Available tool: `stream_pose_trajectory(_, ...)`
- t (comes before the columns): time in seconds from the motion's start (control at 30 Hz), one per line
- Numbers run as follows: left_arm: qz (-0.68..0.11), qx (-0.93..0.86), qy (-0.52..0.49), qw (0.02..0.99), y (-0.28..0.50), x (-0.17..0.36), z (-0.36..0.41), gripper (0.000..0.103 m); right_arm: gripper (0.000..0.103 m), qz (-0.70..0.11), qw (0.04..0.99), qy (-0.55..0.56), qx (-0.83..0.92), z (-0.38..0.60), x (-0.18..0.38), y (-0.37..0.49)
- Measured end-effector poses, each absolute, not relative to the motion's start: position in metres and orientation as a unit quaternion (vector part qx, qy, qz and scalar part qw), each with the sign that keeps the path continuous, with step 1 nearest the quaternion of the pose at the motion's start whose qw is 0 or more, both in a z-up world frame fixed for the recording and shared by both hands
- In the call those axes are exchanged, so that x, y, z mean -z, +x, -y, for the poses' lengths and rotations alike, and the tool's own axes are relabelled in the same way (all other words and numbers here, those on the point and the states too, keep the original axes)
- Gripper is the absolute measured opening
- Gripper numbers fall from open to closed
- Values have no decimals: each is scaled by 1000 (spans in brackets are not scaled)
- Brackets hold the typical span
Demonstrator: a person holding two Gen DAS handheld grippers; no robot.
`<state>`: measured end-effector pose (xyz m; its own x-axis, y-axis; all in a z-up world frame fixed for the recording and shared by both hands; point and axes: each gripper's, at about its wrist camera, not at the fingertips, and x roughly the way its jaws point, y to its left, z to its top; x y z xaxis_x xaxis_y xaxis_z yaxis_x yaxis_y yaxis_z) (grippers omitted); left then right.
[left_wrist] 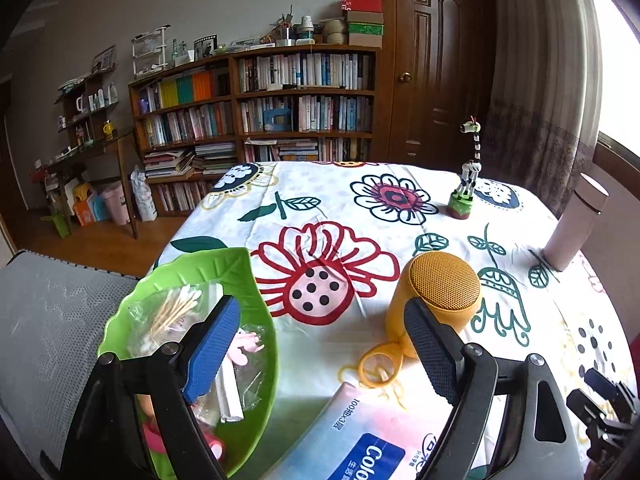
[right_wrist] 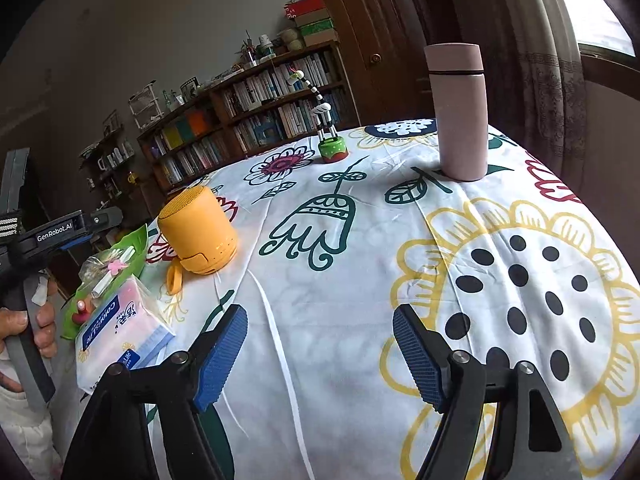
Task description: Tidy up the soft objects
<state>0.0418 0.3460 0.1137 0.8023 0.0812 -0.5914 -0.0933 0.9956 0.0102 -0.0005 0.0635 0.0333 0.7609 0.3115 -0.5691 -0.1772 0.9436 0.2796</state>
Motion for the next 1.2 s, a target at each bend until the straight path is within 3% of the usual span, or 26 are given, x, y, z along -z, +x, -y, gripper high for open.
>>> stream_pose_trajectory(0.33,-312,-6,19,950,32,-113,-300,86,84,-322,933,112,-118,-49,-32,2)
stream_pose_trajectory(0.83,-332,35,21,942,21,-99,-263,86,99,-325,933,110,-108,-35,-32,2)
stream_pose_trajectory(1.2,-336,38,21,941,13,-92,-256,86,102,-346,925,99,-124,-43,-31,1)
